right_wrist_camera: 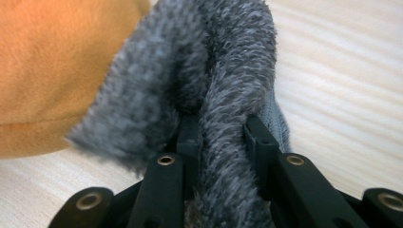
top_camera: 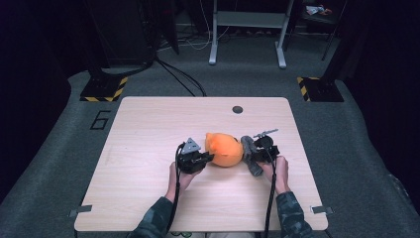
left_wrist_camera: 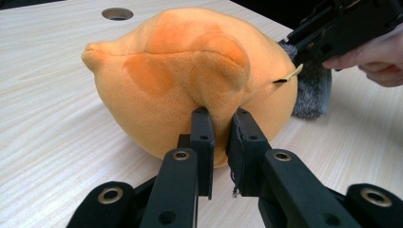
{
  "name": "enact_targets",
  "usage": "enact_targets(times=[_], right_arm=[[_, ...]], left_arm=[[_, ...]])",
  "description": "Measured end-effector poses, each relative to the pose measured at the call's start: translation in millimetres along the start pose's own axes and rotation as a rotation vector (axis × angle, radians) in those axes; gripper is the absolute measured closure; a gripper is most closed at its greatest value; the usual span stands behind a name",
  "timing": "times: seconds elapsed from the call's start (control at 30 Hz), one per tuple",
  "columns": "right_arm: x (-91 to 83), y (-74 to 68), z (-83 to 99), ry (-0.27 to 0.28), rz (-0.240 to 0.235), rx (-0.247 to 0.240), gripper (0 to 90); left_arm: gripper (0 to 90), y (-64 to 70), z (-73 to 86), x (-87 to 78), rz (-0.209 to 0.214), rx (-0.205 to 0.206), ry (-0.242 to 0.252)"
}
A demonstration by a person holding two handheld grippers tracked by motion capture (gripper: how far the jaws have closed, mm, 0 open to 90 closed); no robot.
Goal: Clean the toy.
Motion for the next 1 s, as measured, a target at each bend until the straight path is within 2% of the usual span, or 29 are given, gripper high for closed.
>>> enact_targets(times=[0.1, 0.27, 0.43, 0.67, 0.7, 0.73, 0.9, 1.0], right_arm=[[-11.0, 1.3, -2.1, 0.019, 0.023, 0.014, 72.0], [-34.3, 4.8, -11.7, 0.086, 0.052, -0.019, 72.0], [-65.7, -2.7, -30.3, 0.166, 0.075, -0.059, 72.0], [-99.3, -28.3, -57.8, 0.241, 0.076, -0.136, 71.9], [-102.8, -33.4, -62.4, 0.254, 0.069, -0.163, 71.9], [-104.5, -37.4, -65.0, 0.259, 0.065, -0.164, 71.9], [-106.2, -59.5, -81.0, 0.271, 0.041, -0.246, 71.9], [-103.9, -70.3, -87.0, 0.266, 0.029, -0.261, 71.9]], left_arm=[[80.9, -0.1, 1.0, -0.2, 0.002, -0.004, 0.001], [80.8, 1.5, 1.2, -0.1, 0.005, 0.004, 0.007], [80.8, 4.7, 0.8, 0.8, 0.009, 0.018, 0.006], [80.7, 8.0, -1.3, 2.0, 0.011, 0.031, 0.008], [80.7, 8.7, -1.6, 2.0, 0.009, 0.034, 0.006], [80.7, 10.0, -1.6, 2.0, 0.014, 0.040, -0.002], [80.6, 14.8, -3.1, 3.6, 0.005, 0.072, 0.002], [80.6, 15.8, -3.8, 3.3, 0.003, 0.078, -0.002]])
Point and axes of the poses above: each handheld gripper's, and its own axes: x roughly forward along the jaws, z roughly out of its underside, y roughly to its right, the point moved 6 cm from there along x, roughly forward along the jaws, and after that the axes turned 8 degrees about -x, right-handed, at the moved point
